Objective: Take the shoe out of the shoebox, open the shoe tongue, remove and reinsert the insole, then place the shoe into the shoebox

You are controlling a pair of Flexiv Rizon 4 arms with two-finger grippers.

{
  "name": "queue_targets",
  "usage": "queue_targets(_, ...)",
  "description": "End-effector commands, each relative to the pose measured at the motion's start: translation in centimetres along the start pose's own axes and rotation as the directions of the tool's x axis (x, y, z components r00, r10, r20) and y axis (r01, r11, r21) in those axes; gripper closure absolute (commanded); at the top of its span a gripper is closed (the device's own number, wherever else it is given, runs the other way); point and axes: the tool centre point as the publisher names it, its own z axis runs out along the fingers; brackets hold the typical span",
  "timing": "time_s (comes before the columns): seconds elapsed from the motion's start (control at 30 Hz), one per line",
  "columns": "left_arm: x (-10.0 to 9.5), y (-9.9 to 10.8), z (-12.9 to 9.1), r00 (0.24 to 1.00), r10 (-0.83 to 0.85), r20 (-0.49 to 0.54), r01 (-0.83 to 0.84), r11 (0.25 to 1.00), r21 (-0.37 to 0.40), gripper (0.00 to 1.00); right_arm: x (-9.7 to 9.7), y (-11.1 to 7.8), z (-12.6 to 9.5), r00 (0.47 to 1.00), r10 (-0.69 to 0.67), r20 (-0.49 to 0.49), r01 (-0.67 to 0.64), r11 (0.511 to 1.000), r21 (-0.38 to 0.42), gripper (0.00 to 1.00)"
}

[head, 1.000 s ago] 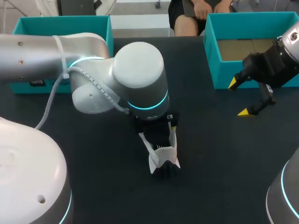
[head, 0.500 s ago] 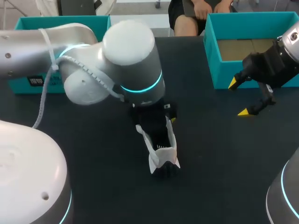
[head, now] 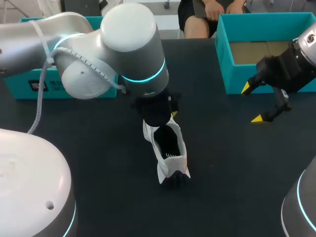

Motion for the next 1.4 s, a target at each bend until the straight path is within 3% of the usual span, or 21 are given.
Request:
queue_targets(0.03,-1.1,0.3,1.3,0.999,0.003,-0.036,-0.003,1.000,0.013,0.66,0.0,0.0,0.1,1.000,0.000,0.000,0.000,1.000,0.002,0.00)
queue_targets(0.2,-1.0,-0.1,1.8,0.999,0.016,-0.048,-0.014,0.999,0.028,0.71,0.0,0.0,0.1,1.000,0.000,0.000,0.000,1.000,0.002,0.00)
queue_targets(0.83,0.3,-2.3,2.5,0.996,0.048,-0.076,-0.041,0.995,0.092,0.65,0.0,0.0,0.1,1.000,0.000,0.000,0.000,1.000,0.002,0.00)
queue_targets(1.4,0.2,-5.1,3.7,0.997,-0.017,-0.071,0.025,0.993,0.117,0.64,0.0,0.0,0.1,1.000,0.000,0.000,0.000,1.000,0.002,0.00)
